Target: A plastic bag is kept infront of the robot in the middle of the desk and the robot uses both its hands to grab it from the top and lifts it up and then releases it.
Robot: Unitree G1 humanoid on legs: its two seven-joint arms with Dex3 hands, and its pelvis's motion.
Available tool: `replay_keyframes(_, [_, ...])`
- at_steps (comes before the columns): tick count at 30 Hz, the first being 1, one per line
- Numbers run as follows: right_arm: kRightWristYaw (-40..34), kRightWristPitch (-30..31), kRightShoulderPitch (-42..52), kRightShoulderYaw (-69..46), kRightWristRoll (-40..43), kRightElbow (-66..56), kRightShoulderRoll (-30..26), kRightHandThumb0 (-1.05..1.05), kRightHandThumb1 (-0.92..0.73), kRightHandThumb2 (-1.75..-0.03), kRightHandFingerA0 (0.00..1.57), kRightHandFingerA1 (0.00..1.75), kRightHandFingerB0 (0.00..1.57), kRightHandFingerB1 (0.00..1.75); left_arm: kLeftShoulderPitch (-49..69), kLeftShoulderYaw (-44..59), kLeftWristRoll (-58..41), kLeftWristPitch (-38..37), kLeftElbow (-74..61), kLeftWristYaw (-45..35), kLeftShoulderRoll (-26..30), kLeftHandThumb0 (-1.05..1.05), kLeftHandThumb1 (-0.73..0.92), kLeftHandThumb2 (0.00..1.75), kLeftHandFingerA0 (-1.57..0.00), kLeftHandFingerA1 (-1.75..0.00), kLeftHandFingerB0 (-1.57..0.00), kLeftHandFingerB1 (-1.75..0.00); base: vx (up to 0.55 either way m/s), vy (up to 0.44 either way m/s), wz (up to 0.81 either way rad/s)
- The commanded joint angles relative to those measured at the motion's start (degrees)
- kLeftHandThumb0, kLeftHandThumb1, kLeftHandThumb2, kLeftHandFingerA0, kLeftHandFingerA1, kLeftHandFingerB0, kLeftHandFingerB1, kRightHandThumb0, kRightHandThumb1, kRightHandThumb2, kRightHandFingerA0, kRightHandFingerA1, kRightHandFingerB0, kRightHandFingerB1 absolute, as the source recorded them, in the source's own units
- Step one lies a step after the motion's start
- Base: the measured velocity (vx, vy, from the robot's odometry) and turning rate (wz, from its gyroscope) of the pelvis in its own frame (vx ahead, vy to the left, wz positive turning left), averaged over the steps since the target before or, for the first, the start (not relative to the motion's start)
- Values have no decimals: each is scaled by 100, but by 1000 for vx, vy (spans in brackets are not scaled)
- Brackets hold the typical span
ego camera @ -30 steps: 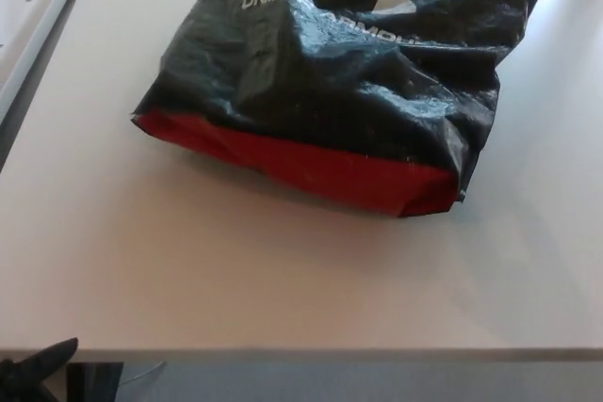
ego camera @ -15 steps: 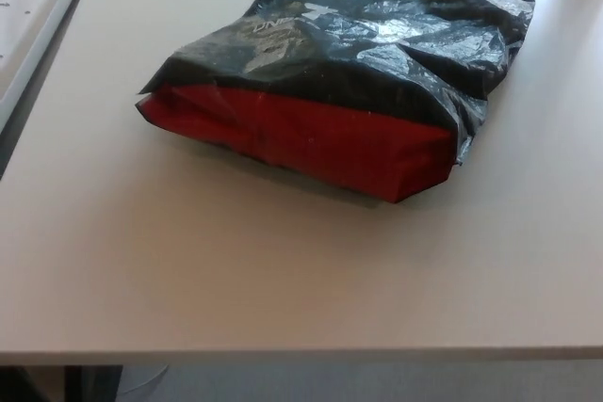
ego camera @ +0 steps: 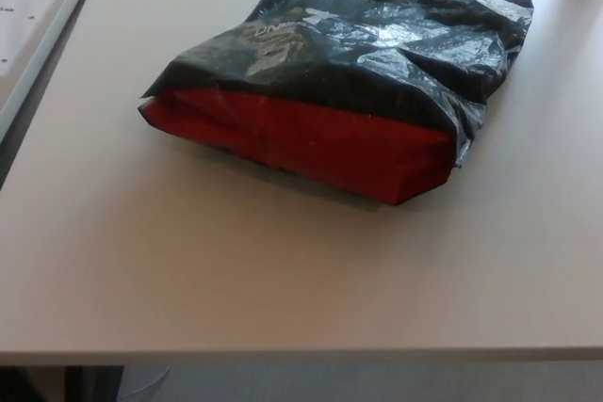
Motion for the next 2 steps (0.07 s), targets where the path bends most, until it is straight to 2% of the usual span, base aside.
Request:
replay_keyframes(1, [373,-609,-19,90,338,386,-285,-69,-60,-95,2,33,1,26,-29,-25,-1094,-474,161,-410,61,-65,91,67,-21,-33,-16,-26,0,0,0])
replay_keyframes(2, [373,-609,-19,90,338,386,-285,-69,-60,-95,2,33,1,26,-29,-25,-1094,-474,161,-410,61,-65,91,67,-21,-33,-16,-26,0,0,0])
